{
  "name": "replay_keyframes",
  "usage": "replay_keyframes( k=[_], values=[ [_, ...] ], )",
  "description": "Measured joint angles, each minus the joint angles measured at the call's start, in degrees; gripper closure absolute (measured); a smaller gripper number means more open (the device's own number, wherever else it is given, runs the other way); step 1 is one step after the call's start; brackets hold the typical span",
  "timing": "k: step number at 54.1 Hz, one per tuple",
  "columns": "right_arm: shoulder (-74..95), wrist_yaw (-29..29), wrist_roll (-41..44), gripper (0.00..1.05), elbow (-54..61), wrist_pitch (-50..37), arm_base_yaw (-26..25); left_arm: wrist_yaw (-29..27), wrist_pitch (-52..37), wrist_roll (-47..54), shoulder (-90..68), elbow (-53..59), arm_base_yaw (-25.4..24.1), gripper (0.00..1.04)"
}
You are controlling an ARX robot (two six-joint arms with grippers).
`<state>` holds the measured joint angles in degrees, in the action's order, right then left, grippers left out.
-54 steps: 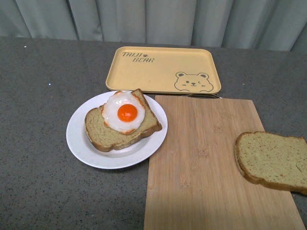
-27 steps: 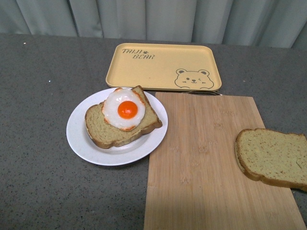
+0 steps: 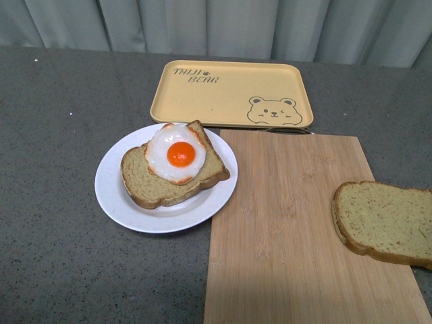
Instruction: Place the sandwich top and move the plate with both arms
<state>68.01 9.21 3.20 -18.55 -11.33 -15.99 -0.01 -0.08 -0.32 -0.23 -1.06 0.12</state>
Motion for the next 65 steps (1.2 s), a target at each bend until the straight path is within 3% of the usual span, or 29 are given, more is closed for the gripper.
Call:
replay_keyframes(
  k=[9, 18, 35, 48, 65],
  values=[
    [21.6, 13.5, -1.7, 0.09, -11.1, 8.1, -4.3, 0.0, 0.0, 0.0, 0.0, 0.0, 0.0, 0.07],
    [31.0, 21.2, -1.2, 0.09, -16.3, 11.0, -6.0, 0.0, 0.0, 0.0, 0.0, 0.0, 0.0, 0.07],
    [43.6, 24.3, 0.9, 0.09, -21.6, 10.6, -4.6, 0.0, 0.0, 0.0, 0.0, 0.0, 0.0, 0.07],
    [49.3, 26.8, -2.2, 0.10, -25.4, 8.4, -1.5, 0.0, 0.0, 0.0, 0.0, 0.0, 0.0, 0.07],
    [51.5, 26.3, -4.0, 0.59, -26.2, 7.9, -1.5, 0.0, 0.0, 0.0, 0.0, 0.0, 0.0, 0.07]
  ],
)
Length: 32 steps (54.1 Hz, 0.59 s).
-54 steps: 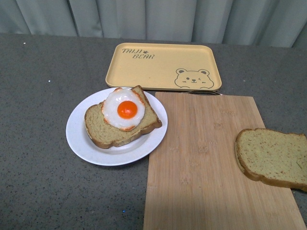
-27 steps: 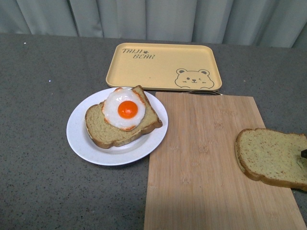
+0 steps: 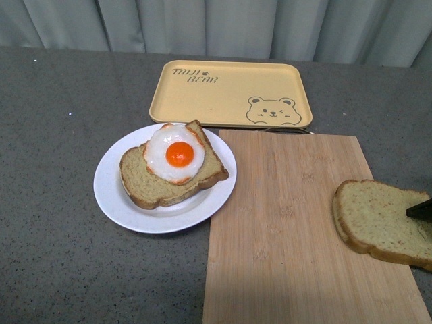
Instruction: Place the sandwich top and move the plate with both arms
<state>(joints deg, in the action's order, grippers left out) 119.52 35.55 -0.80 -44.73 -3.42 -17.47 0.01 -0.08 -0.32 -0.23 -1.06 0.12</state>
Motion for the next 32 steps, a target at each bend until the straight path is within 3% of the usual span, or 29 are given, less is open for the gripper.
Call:
replay_keyframes(
  k=[18, 32],
  values=[
    [-1.0, -1.2, -0.1, 1.04, 0.8, 0.2, 0.1, 0.0, 0.0, 0.0, 0.0, 0.0, 0.0, 0.07],
    [-10.7, 3.2, -2.8, 1.04, 4.2, -0.3, 1.3, 0.0, 0.0, 0.0, 0.0, 0.0, 0.0, 0.07]
  ],
)
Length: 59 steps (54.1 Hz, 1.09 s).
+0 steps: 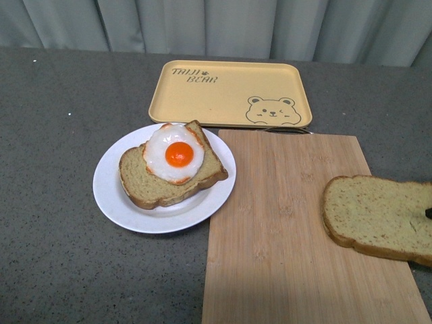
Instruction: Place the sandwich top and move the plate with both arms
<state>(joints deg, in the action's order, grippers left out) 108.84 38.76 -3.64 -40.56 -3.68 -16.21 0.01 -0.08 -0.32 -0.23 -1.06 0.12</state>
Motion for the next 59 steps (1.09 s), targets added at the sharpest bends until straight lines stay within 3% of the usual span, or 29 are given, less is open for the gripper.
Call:
replay_keyframes(
  k=[12, 28, 40, 59],
  values=[
    [-8.3, 6.4, -7.8, 1.04, 1.3, -6.4, 6.5, 0.0, 0.0, 0.0, 0.0, 0.0, 0.0, 0.07],
    [-1.0, 6.1, -16.8, 1.04, -7.5, -12.3, 19.2, 0.0, 0.0, 0.0, 0.0, 0.0, 0.0, 0.07],
    [11.2, 5.5, -18.9, 1.04, -21.0, -9.2, 29.0, 0.0, 0.0, 0.0, 0.0, 0.0, 0.0, 0.07],
    [24.6, 5.7, -22.3, 1.04, -37.2, -4.8, 34.3, 0.0, 0.0, 0.0, 0.0, 0.0, 0.0, 0.07]
  ],
)
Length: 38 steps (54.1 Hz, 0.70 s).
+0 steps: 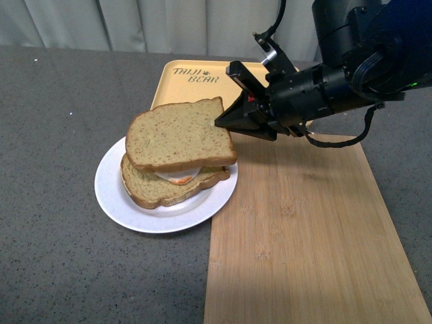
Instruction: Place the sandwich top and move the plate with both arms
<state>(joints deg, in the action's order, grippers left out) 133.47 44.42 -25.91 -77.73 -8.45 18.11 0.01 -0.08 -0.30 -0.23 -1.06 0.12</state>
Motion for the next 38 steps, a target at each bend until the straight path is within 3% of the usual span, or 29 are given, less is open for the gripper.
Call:
replay_keyframes(
  k=[6, 18, 28, 29, 31, 34, 38],
  values=[
    [0.6, -1.3, 0.2, 1.00, -0.2, 1.8, 0.8, 0.0, 0.0, 0.0, 0.0, 0.0, 0.0, 0.07],
    [-3.0, -7.3, 1.9, 0.62, 5.5, -0.6, -1.2, 0.0, 0.0, 0.0, 0.0, 0.0, 0.0, 0.07],
    [-13.9, -18.8, 4.2, 0.29, 15.9, -7.7, -6.2, 0.0, 0.0, 0.0, 0.0, 0.0, 0.0, 0.07],
    [-14.7, -21.9, 4.9, 0.27, 17.2, -10.0, -6.5, 0.0, 0.0, 0.0, 0.0, 0.0, 0.0, 0.07],
    [-16.0, -36.8, 10.8, 0.36, 24.1, -27.8, -7.1, 0.0, 0.0, 0.0, 0.0, 0.0, 0.0, 0.07],
    [-16.5, -46.9, 16.5, 0.44, 30.8, -43.0, -7.7, 0.0, 0.0, 0.0, 0.0, 0.0, 0.0, 0.07],
    [-17.9, -52.5, 20.3, 0.55, 38.0, -56.8, -8.5, -0.1, 0.0, 0.0, 0.0, 0.0, 0.0, 0.07]
  ],
)
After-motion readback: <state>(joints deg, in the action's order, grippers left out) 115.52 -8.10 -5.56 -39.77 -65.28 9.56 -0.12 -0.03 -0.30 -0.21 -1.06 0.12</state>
